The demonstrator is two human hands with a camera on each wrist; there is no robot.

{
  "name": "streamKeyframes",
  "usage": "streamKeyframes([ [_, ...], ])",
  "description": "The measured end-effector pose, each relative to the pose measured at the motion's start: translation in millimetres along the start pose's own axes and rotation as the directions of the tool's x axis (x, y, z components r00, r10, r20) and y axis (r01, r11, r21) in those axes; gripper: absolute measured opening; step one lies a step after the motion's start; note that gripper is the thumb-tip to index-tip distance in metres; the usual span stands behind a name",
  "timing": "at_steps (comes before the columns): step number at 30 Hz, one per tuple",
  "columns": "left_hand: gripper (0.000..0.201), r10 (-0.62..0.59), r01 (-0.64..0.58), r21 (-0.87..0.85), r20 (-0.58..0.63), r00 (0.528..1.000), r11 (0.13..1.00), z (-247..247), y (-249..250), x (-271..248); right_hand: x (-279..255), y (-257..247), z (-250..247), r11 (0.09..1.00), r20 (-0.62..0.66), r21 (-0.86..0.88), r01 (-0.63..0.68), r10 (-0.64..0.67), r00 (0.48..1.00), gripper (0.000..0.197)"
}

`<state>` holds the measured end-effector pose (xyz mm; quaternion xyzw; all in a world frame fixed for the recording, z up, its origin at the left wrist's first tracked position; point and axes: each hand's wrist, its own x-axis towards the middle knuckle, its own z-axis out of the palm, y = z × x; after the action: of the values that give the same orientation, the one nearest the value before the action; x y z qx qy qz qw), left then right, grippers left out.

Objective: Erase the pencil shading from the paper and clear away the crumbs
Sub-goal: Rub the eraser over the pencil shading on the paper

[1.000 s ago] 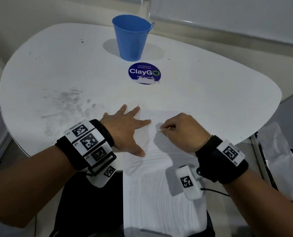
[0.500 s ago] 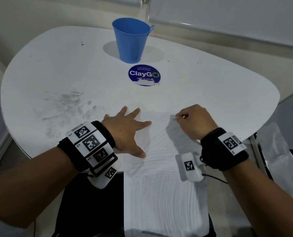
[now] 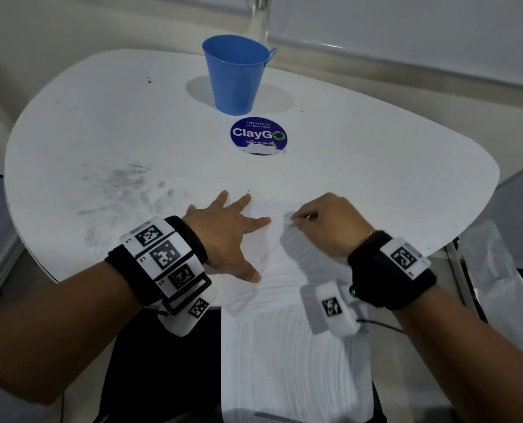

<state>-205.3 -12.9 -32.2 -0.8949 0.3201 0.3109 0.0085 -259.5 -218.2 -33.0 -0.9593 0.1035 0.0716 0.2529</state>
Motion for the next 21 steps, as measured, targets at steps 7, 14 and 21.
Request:
streamKeyframes([
  [7, 0.109, 0.007, -0.007, 0.013, 0.001, 1.0, 1.0, 0, 0, 1, -10, -14, 9, 0.997, 0.077, -0.017, 0.069, -0.068, 0.995, 0.017],
  [14, 0.108, 0.008, -0.008, 0.008, 0.002, 1.0, 1.0, 1, -1, 1, -8, -8, 6, 0.998, 0.013, -0.05, 0.049, -0.048, 0.999, 0.018],
  [21, 0.108, 0.004, -0.004, 0.017, -0.008, 1.0, 1.0, 2, 0, 0, -6, 5, -1, 1.0, -0.058, 0.007, -0.006, 0.006, 0.998, 0.018],
])
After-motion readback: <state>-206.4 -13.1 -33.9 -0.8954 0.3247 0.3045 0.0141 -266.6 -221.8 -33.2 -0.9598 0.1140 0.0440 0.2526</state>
